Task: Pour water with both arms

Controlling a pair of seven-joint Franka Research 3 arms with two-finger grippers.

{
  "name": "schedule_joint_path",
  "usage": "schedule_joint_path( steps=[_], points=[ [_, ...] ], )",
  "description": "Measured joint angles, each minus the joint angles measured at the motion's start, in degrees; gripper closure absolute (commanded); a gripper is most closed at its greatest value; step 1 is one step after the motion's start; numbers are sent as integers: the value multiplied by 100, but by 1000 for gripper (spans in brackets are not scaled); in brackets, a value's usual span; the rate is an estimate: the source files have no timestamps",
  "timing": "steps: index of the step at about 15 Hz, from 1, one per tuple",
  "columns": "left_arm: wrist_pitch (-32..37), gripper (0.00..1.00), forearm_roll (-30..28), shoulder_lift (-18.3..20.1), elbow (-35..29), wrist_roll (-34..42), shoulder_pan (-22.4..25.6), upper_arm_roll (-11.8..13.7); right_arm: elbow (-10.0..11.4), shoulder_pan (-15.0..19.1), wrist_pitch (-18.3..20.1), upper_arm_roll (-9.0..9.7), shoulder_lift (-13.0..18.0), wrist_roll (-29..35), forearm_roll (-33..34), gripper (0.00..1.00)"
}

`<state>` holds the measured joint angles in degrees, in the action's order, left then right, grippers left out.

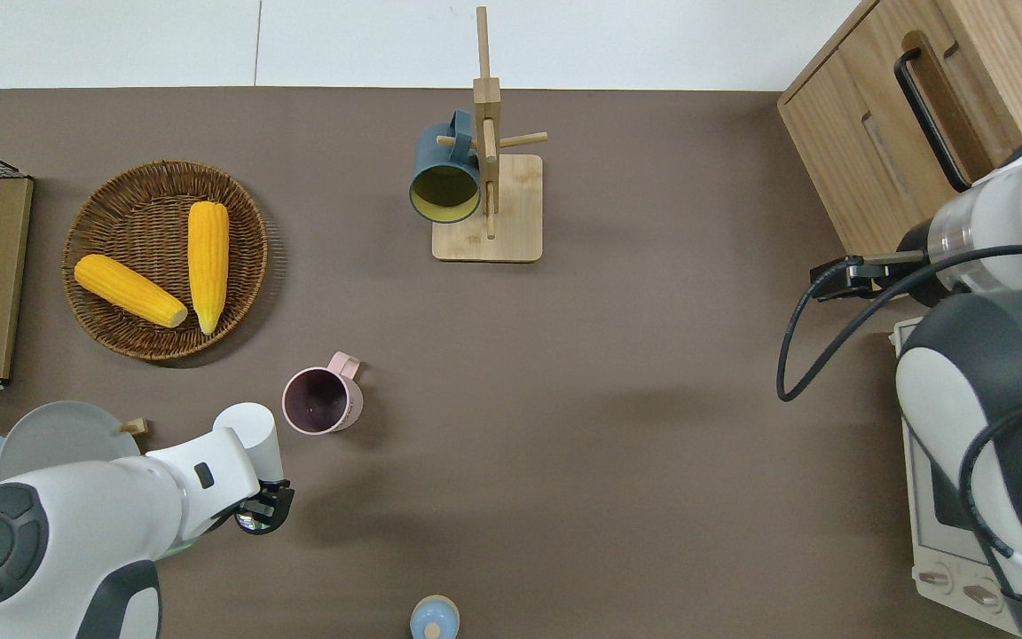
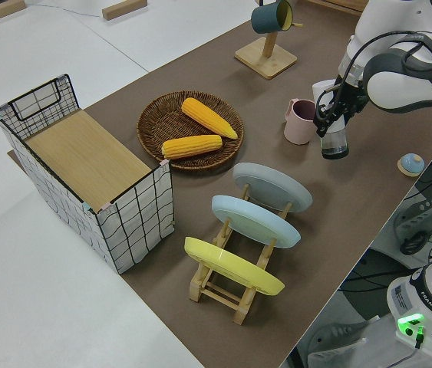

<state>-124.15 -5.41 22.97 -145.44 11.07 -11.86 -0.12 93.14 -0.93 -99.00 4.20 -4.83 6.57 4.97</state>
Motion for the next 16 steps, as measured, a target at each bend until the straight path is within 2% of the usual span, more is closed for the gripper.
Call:
schedule_joint_path(
  steps=[3, 9, 13, 16],
  points=[
    [213, 1000, 220, -153, 46, -262, -5, -58, -62, -21, -6, 20, 19, 0, -10, 11],
    [479, 1000, 246, -472, 283, -434, -11, -66, -380, -23, -5, 63, 84, 0, -14, 11],
    [700, 1000, 247, -710, 468, -550, -15, -112, -408, -22, -5, 66, 89, 0, -14, 11],
    [1081, 1000, 250, -1033, 813, -730, -26, -244, -411, -17, -5, 44, 90, 0, -14, 11]
  ],
)
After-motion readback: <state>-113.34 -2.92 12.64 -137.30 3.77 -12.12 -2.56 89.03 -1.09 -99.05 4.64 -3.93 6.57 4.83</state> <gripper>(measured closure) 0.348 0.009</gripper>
